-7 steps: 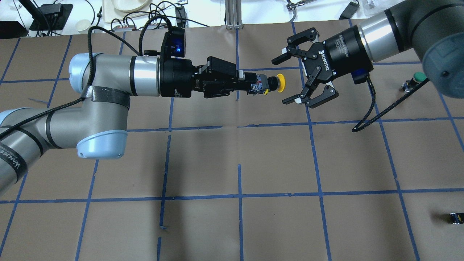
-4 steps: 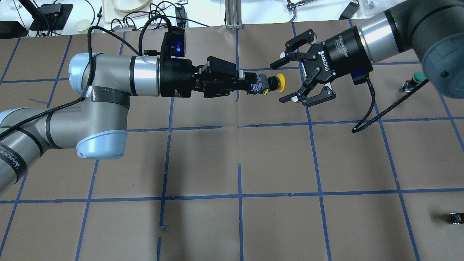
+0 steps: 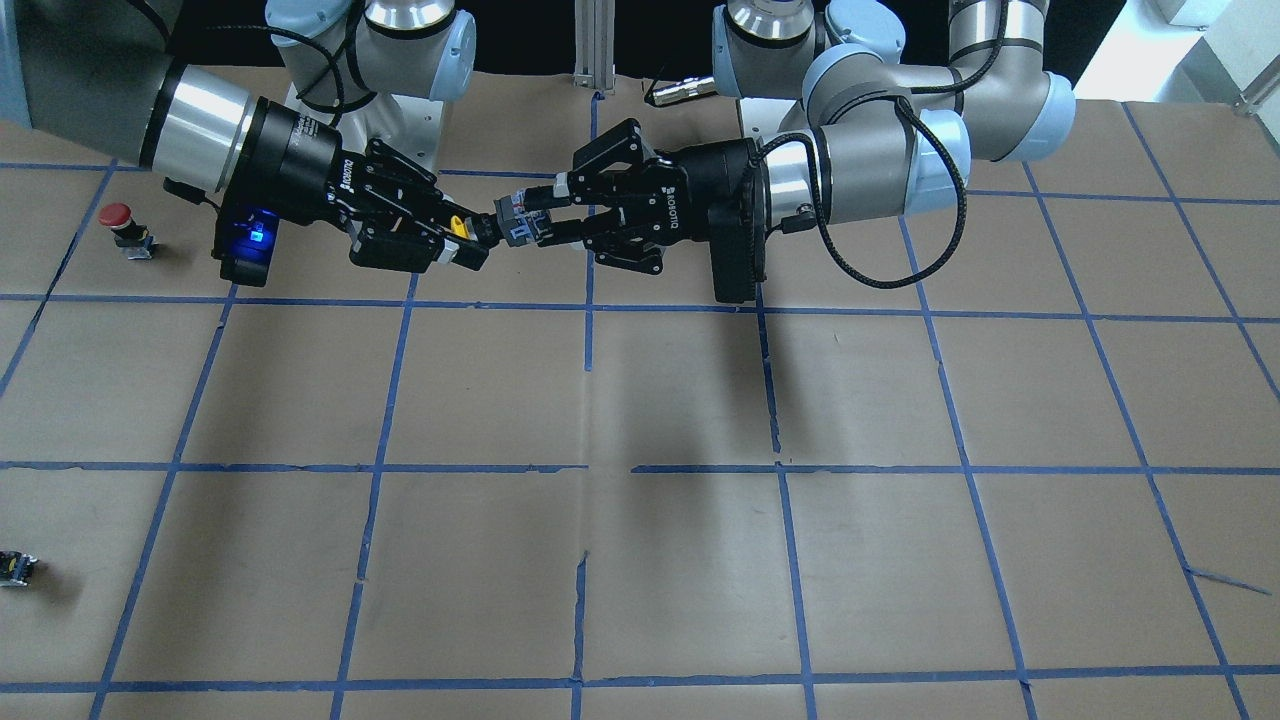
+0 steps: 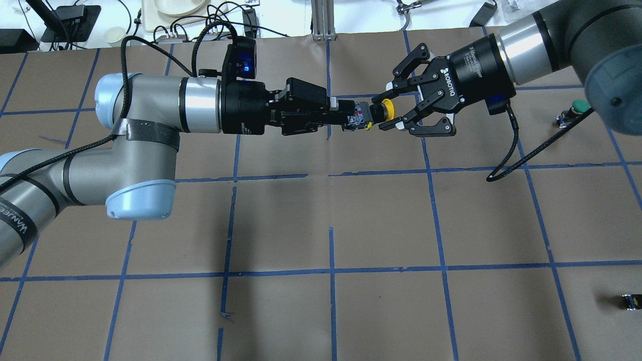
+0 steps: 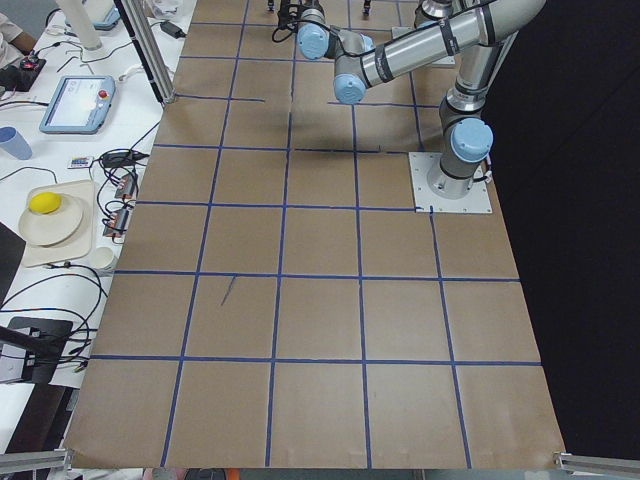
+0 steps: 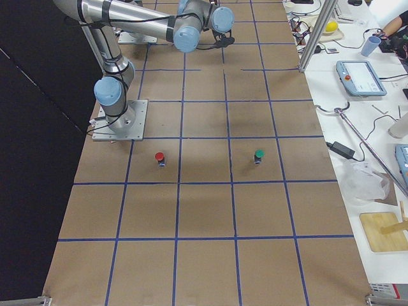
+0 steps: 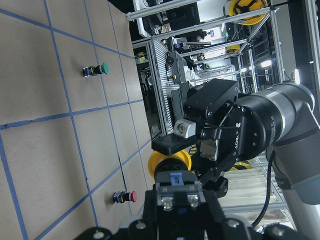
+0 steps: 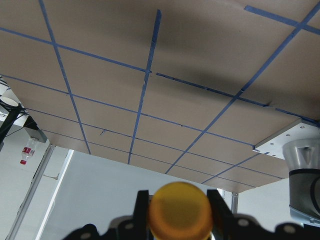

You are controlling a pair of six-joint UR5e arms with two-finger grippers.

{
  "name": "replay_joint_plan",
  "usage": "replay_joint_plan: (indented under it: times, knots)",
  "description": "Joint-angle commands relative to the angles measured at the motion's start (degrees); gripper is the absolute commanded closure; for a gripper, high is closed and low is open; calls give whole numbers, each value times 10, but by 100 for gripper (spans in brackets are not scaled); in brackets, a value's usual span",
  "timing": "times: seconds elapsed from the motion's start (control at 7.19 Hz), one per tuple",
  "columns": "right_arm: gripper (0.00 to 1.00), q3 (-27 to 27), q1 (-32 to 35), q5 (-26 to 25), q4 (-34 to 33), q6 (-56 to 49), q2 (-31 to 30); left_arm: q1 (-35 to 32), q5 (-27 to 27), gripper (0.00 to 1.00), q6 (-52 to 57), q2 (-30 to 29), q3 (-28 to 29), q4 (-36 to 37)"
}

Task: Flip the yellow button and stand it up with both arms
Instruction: 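Close the right gripper on the yellow button held by the left gripper, then open the left gripper and pull it back while the right gripper takes the button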

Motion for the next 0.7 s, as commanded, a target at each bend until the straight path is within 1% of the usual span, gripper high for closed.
replay_joint_plan:
  times: [0.0,0.28,0.42,0.56]
  knots:
    - [85,-1,-1,0,0,1,0,0,0,1,0,-2,-1,0]
    - [87,-3,-6,-2,0,0,1,1,2,0,0,-2,3,0]
    - [87,-5,-11,-8,-6,-5,2,4,37,0,2,6,23,0]
    - [87,-15,-23,-36,-10,-25,4,5,134,0,-10,9,62,-3]
